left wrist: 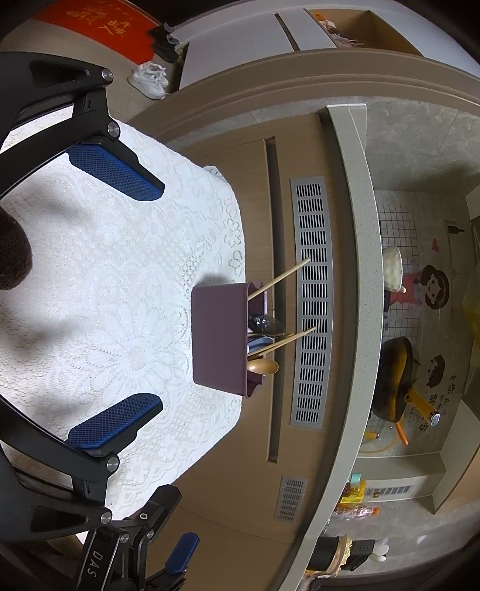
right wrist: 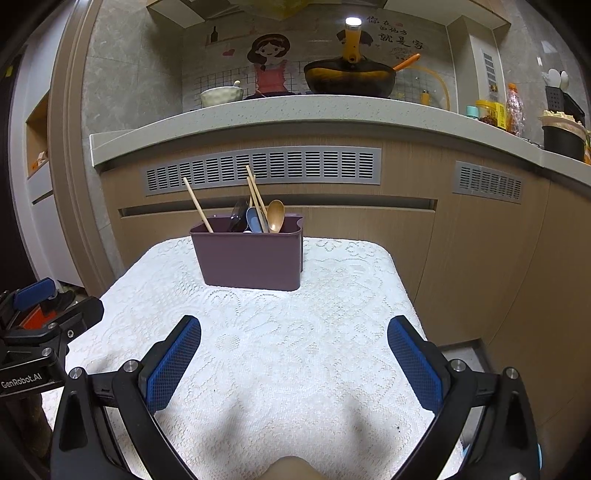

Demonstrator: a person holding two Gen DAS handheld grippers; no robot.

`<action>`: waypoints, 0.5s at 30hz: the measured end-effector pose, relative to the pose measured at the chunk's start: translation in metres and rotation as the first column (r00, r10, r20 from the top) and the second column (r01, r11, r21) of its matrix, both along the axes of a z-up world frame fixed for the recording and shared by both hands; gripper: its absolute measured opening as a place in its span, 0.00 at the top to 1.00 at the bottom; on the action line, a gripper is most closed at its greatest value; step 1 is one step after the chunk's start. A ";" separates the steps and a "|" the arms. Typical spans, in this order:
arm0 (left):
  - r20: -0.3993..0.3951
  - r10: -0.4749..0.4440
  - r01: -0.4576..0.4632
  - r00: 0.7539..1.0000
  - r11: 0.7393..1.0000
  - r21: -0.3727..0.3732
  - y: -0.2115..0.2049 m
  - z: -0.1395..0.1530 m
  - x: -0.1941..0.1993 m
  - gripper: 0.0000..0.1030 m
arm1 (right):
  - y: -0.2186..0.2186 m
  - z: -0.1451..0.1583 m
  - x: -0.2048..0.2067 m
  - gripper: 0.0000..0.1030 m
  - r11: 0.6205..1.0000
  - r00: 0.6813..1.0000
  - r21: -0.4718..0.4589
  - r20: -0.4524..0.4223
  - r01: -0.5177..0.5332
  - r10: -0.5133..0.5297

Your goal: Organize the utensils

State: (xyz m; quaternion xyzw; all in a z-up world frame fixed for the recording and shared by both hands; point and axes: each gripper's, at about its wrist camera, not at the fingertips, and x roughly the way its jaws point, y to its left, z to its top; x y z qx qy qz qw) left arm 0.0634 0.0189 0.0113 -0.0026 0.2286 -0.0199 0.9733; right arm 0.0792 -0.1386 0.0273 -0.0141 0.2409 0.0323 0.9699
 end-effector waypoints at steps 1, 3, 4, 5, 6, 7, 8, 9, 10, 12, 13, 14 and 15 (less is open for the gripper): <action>0.000 0.001 -0.001 1.000 1.000 0.001 0.000 0.000 0.000 0.00 | 0.000 0.000 0.000 0.02 1.000 1.000 0.000 0.001 0.001 -0.001; -0.001 0.000 0.000 1.000 1.000 0.003 -0.001 0.000 0.000 0.00 | 0.000 0.000 0.000 0.02 1.000 1.000 0.000 0.002 0.002 -0.002; -0.001 -0.001 0.001 1.000 1.000 0.004 -0.001 0.000 -0.001 0.00 | 0.000 0.000 0.000 0.02 1.000 1.000 0.000 0.001 0.002 -0.002; -0.001 -0.002 0.002 1.000 1.000 0.005 -0.001 0.000 0.000 0.00 | 0.000 0.000 0.000 0.02 1.000 1.000 0.001 0.002 0.001 -0.001; -0.002 -0.003 0.003 1.000 1.000 0.006 -0.001 0.000 -0.001 0.00 | 0.000 0.000 -0.001 0.02 1.000 1.000 0.000 0.002 0.002 -0.002; -0.002 -0.005 0.005 1.000 1.000 0.007 -0.001 -0.001 -0.001 0.00 | 0.000 0.000 0.000 0.02 1.000 1.000 0.000 0.002 0.002 -0.002; -0.002 -0.007 0.007 1.000 1.000 0.007 -0.001 -0.001 -0.001 0.00 | 0.000 0.000 0.000 0.02 1.000 1.000 -0.001 0.002 0.001 -0.001; -0.002 -0.008 0.008 1.000 1.000 0.007 0.000 -0.001 0.000 0.00 | 0.000 0.000 0.000 0.02 1.000 1.000 0.000 0.001 0.001 -0.001; -0.003 -0.008 0.008 1.000 1.000 0.006 0.000 -0.001 -0.001 0.00 | 0.000 0.000 0.000 0.02 1.000 1.000 0.001 0.000 0.001 -0.001; -0.003 -0.007 0.007 1.000 1.000 0.004 0.001 -0.001 -0.001 0.00 | 0.000 0.000 0.000 0.02 1.000 1.000 0.002 -0.002 0.003 -0.003; -0.002 -0.007 0.007 1.000 1.000 0.005 0.001 -0.001 0.000 0.00 | 0.000 -0.001 0.000 0.02 1.000 1.000 0.003 -0.003 0.003 -0.003; -0.001 -0.006 0.006 1.000 1.000 0.005 0.001 -0.001 0.000 0.00 | -0.001 0.000 0.000 0.02 1.000 1.000 0.003 -0.003 0.001 -0.001; 0.000 -0.005 0.005 1.000 1.000 0.004 0.000 -0.001 -0.001 0.00 | -0.001 -0.001 0.000 0.02 1.000 1.000 0.003 -0.004 0.001 -0.001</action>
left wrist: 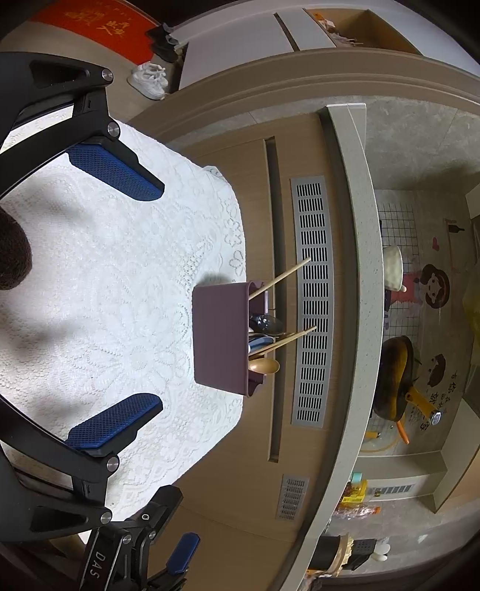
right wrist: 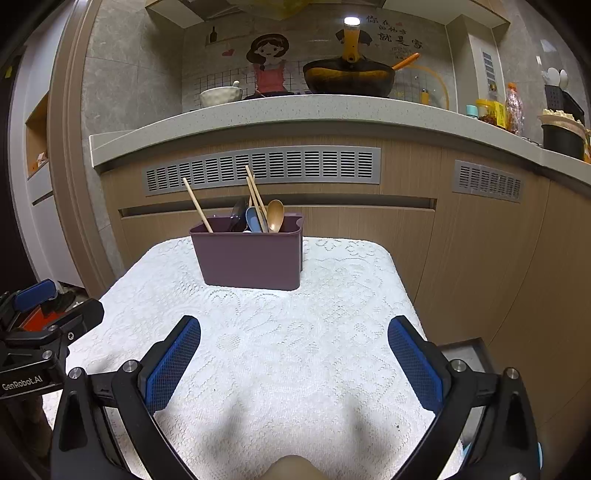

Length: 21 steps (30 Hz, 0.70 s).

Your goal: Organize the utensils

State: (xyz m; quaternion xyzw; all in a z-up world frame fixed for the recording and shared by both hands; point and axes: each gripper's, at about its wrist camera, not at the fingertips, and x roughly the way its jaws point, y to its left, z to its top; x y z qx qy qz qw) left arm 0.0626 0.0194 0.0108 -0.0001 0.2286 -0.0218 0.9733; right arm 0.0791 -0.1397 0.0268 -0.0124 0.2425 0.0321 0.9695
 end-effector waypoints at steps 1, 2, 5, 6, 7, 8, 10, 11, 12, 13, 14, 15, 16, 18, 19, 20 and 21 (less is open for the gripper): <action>0.000 0.000 0.000 1.000 1.000 -0.001 0.000 0.000 0.000 0.00 | 0.000 0.000 0.000 0.02 1.000 1.000 0.000 0.000 0.000 0.000; 0.000 0.000 0.000 1.000 1.000 -0.001 0.000 0.000 0.000 0.00 | 0.000 0.000 0.000 0.02 1.000 1.000 0.001 0.000 0.000 0.000; 0.000 0.000 0.000 1.000 1.000 -0.001 0.000 0.000 -0.001 0.00 | 0.001 0.000 -0.001 0.02 1.000 1.000 -0.001 0.000 -0.001 0.001; 0.000 -0.002 0.002 1.000 1.000 -0.001 0.000 0.000 -0.001 0.00 | 0.001 0.000 -0.001 0.02 1.000 1.000 0.000 0.000 0.000 0.000; 0.000 -0.003 0.003 1.000 1.000 0.000 0.000 0.000 -0.001 0.00 | 0.000 0.000 -0.001 0.02 1.000 1.000 0.000 0.000 -0.001 0.001; 0.001 -0.004 0.004 1.000 1.000 0.001 0.000 0.000 -0.001 0.00 | 0.000 0.000 -0.001 0.02 1.000 1.000 -0.001 0.000 -0.002 0.002; 0.001 -0.005 0.005 1.000 1.000 0.001 0.000 0.001 -0.002 0.00 | 0.000 0.000 -0.001 0.02 1.000 1.000 -0.001 0.001 -0.002 0.002; 0.001 -0.005 0.005 1.000 1.000 0.001 0.000 0.001 -0.002 0.00 | 0.000 0.000 -0.001 0.02 1.000 1.000 -0.001 0.001 -0.002 0.002; 0.001 -0.004 0.004 1.000 1.000 0.001 0.000 0.001 -0.002 0.00 | 0.000 0.000 -0.001 0.02 1.000 1.000 -0.001 0.001 -0.003 0.003; 0.000 -0.003 0.003 1.000 1.000 0.001 -0.001 0.001 -0.002 0.00 | 0.000 0.000 -0.001 0.02 1.000 1.000 0.000 0.000 -0.002 0.002; 0.001 -0.004 0.004 1.000 1.000 0.001 0.000 0.001 -0.002 0.00 | 0.000 0.000 -0.001 0.02 1.000 1.000 0.001 0.000 -0.003 0.003; 0.001 -0.003 0.003 1.000 1.000 0.001 -0.001 0.001 -0.002 0.00 | 0.000 0.000 -0.001 0.02 1.000 1.000 0.000 0.000 -0.002 0.002; 0.001 -0.003 0.003 1.000 1.000 0.002 -0.001 0.001 -0.002 0.00 | 0.000 0.000 -0.001 0.02 1.000 1.000 0.000 0.000 -0.001 0.001; 0.001 -0.003 0.003 1.000 1.000 0.001 0.000 0.001 -0.002 0.00 | 0.000 0.000 -0.001 0.02 1.000 1.000 0.001 0.002 -0.003 0.003; 0.002 -0.004 0.004 1.000 1.000 0.001 0.000 0.001 -0.002 0.00 | 0.000 0.000 -0.001 0.02 1.000 1.000 0.001 0.002 -0.004 0.004; 0.002 -0.004 0.004 1.000 1.000 0.001 0.000 0.001 -0.001 0.00 | 0.000 0.000 -0.001 0.02 1.000 1.000 0.000 0.002 -0.005 0.005; 0.003 -0.003 0.003 1.000 1.000 0.003 0.000 0.001 -0.002 0.00 | 0.000 0.001 -0.002 0.02 1.000 1.000 0.000 0.003 -0.005 0.005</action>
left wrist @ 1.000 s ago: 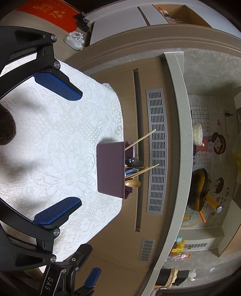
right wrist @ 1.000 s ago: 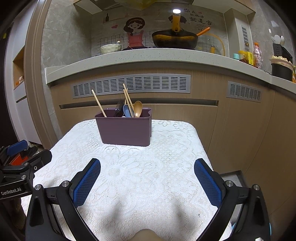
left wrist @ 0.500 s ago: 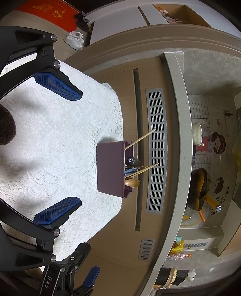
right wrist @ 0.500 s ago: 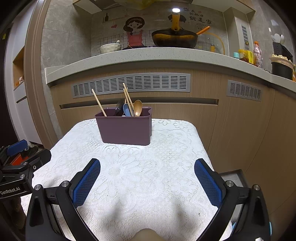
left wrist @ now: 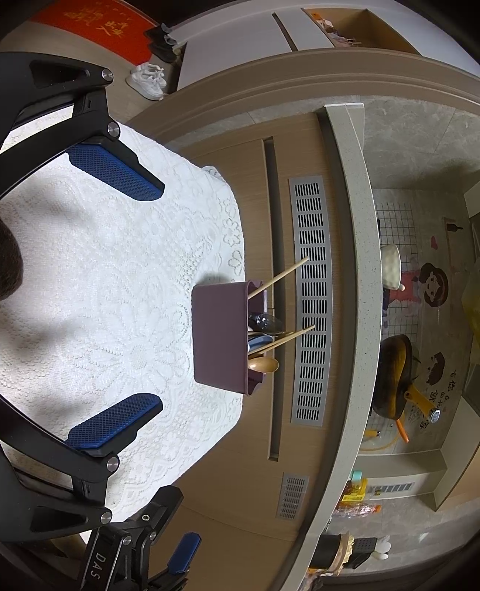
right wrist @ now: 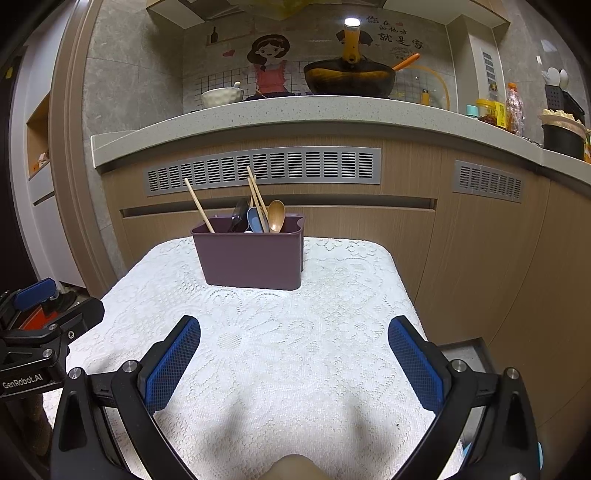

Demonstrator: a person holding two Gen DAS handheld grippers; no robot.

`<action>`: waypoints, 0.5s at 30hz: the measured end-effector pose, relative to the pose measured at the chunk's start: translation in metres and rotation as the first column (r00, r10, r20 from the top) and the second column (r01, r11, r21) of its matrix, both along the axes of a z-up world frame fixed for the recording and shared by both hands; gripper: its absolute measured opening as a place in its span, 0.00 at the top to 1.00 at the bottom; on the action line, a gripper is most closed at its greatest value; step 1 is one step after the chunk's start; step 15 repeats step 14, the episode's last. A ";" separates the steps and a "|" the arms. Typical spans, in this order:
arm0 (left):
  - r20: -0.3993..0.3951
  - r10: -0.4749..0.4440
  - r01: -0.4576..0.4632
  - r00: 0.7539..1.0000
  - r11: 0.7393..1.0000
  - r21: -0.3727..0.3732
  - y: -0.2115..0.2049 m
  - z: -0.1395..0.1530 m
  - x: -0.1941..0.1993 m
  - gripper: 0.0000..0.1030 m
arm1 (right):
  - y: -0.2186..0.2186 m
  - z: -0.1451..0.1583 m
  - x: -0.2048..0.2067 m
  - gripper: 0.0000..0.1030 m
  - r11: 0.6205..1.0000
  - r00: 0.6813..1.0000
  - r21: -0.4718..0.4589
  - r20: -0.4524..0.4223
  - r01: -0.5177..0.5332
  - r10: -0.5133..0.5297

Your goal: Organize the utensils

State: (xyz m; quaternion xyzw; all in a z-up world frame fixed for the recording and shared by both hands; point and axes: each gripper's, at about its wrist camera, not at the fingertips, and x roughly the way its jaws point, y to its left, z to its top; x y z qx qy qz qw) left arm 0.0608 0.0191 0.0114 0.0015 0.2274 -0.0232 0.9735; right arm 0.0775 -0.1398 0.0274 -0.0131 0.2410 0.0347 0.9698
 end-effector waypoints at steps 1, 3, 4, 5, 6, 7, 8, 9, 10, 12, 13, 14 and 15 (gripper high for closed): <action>0.000 -0.001 0.001 1.000 1.000 0.001 0.001 0.000 0.000 0.00 | 0.000 0.000 0.000 0.02 1.000 1.000 0.000 0.000 -0.001 0.001; -0.001 -0.001 0.001 1.000 1.000 0.000 0.000 0.000 -0.001 0.00 | 0.000 0.000 0.000 0.02 1.000 1.000 0.002 -0.001 0.001 -0.001; 0.000 0.000 0.000 1.000 1.000 -0.001 0.000 0.000 -0.001 0.00 | 0.000 0.000 -0.001 0.02 1.000 1.000 0.003 -0.001 0.000 0.001; 0.000 0.000 0.000 1.000 1.000 -0.001 0.000 0.000 -0.001 0.00 | 0.000 0.000 -0.001 0.02 1.000 1.000 0.003 -0.001 0.000 0.000; 0.000 0.000 0.000 1.000 1.000 0.000 0.000 0.000 -0.001 0.00 | 0.000 0.000 -0.001 0.02 1.000 1.000 0.003 -0.001 0.000 0.000; 0.000 0.000 0.000 1.000 1.000 0.000 0.000 0.000 -0.001 0.00 | 0.000 0.000 -0.001 0.02 1.000 1.000 0.003 0.000 0.000 0.000; -0.001 -0.001 0.001 1.000 1.000 -0.001 0.000 0.000 -0.001 0.00 | 0.000 0.001 -0.001 0.02 1.000 1.000 0.004 0.001 -0.001 0.001; -0.002 -0.002 0.002 1.000 1.000 -0.001 0.000 0.000 -0.001 0.00 | 0.000 0.001 -0.001 0.02 1.000 1.000 0.005 0.002 -0.001 0.001; -0.003 -0.003 0.003 1.000 1.000 -0.002 0.000 0.000 -0.001 0.00 | 0.000 0.001 -0.002 0.02 1.000 1.000 0.005 0.001 -0.001 0.001; -0.009 -0.003 0.003 1.000 1.000 -0.003 0.001 -0.001 -0.001 0.00 | 0.001 0.001 -0.002 0.02 1.000 1.000 0.005 0.001 -0.001 0.001; -0.012 -0.006 0.006 1.000 1.000 -0.002 0.002 -0.002 0.000 0.00 | 0.001 0.001 -0.002 0.02 1.000 1.000 0.006 0.001 -0.001 0.001; -0.015 -0.005 0.005 1.000 1.000 -0.004 0.002 -0.002 0.001 0.00 | 0.001 0.001 -0.002 0.02 1.000 1.000 0.006 0.001 0.000 0.000; -0.015 -0.005 0.005 1.000 1.000 -0.004 0.002 -0.002 0.001 0.00 | 0.001 0.001 -0.002 0.02 1.000 1.000 0.006 0.001 0.000 0.000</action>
